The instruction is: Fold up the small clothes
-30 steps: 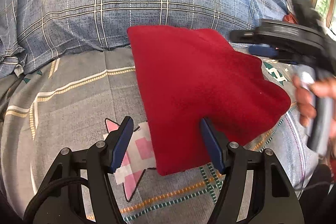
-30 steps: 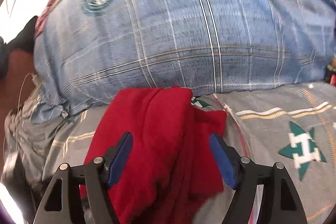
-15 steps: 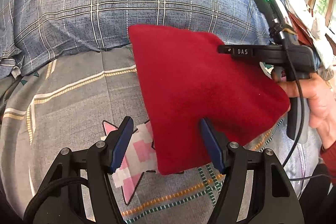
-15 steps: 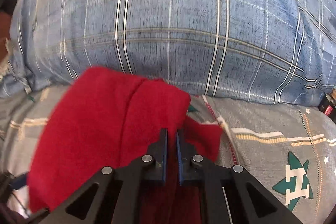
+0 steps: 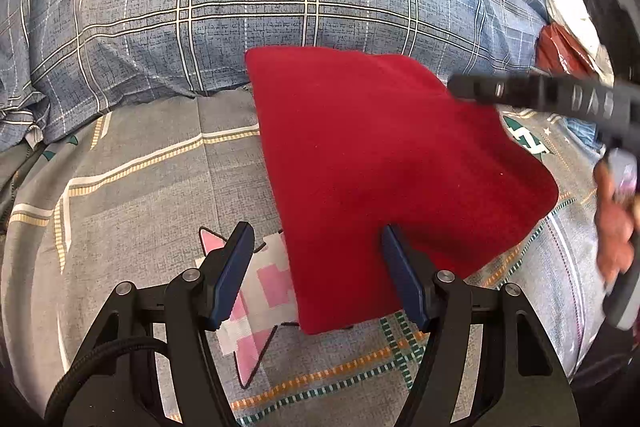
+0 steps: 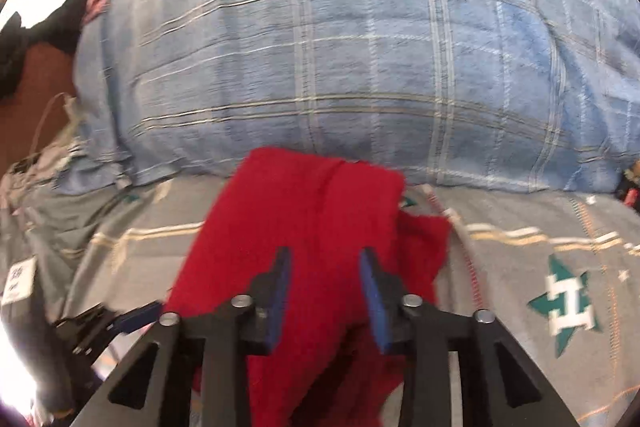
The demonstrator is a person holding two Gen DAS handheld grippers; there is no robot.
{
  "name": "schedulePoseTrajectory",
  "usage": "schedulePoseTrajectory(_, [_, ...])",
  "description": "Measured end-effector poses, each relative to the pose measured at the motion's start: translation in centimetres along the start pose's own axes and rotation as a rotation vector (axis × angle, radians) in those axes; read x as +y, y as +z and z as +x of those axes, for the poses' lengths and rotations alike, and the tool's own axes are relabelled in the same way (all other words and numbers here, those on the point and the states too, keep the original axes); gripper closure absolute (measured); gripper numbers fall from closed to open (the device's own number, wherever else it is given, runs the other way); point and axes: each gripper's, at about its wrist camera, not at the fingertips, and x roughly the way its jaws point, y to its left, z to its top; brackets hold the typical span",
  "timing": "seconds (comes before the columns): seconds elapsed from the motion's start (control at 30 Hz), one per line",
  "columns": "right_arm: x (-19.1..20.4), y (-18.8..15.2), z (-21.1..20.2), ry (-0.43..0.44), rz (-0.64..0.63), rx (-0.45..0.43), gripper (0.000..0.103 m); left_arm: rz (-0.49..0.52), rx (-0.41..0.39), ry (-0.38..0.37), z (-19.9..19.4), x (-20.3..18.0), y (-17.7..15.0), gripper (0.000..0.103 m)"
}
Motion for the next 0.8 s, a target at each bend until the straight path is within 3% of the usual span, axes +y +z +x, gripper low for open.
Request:
schedulePoseTrajectory(0.07, [0.2, -1.0, 0.8, -0.014, -0.015, 0.012, 0.069, -0.001, 0.000, -0.002, 0.0, 0.0, 0.0, 0.036])
schedulePoseTrajectory(0.17, [-0.8, -2.8, 2.6, -0.127, -0.043, 0.047, 0.074, -0.006, 0.009, -0.025, 0.0, 0.3, 0.2, 0.036])
schedulePoseTrajectory(0.27, [-3.5, -4.6, 2.8, -0.051, 0.077, 0.023, 0.073, -0.030, 0.005, -0.063, -0.7, 0.9, 0.6, 0.036])
schedulePoseTrajectory(0.37, [-3.9, -4.7, 1.7, -0.010, 0.104, 0.021, 0.073, -0.067, -0.039, -0.090, -1.7, 1.9, 1.4, 0.036])
schedulePoseTrajectory(0.4, [-4.1, -4.6, 1.2, 0.008, 0.111, 0.015, 0.068, -0.087, -0.045, -0.113, -1.9, 2.3, 1.6, 0.036])
schedulePoseTrajectory(0.43, [-4.3, -4.5, 0.7, 0.022, 0.120, 0.002, 0.053, -0.113, -0.047, -0.146, -2.0, 2.8, 1.8, 0.036])
schedulePoseTrajectory(0.47, [-4.9, -4.3, 0.0, 0.018, 0.134, -0.025, 0.045, -0.141, -0.039, -0.175, -1.8, 3.2, 2.1, 0.036])
schedulePoseTrajectory(0.5, [-5.6, -4.2, -0.5, 0.009, 0.152, -0.061, 0.027, -0.157, -0.029, -0.187, -1.6, 3.5, 2.4, 0.036])
schedulePoseTrajectory(0.53, [-6.3, -4.1, -0.9, 0.009, 0.176, -0.092, 0.019, -0.181, -0.013, -0.199, -1.2, 3.8, 2.7, 0.036])
schedulePoseTrajectory(0.6, [-8.1, -3.8, -0.4, 0.051, 0.240, -0.098, 0.018, -0.212, 0.004, -0.216, -0.5, 4.3, 3.3, 0.036])
schedulePoseTrajectory(0.8, [-9.7, -3.0, 4.3, 0.196, 0.362, 0.026, 0.017, -0.264, 0.119, -0.349, 4.0, 4.6, 4.9, 0.025])
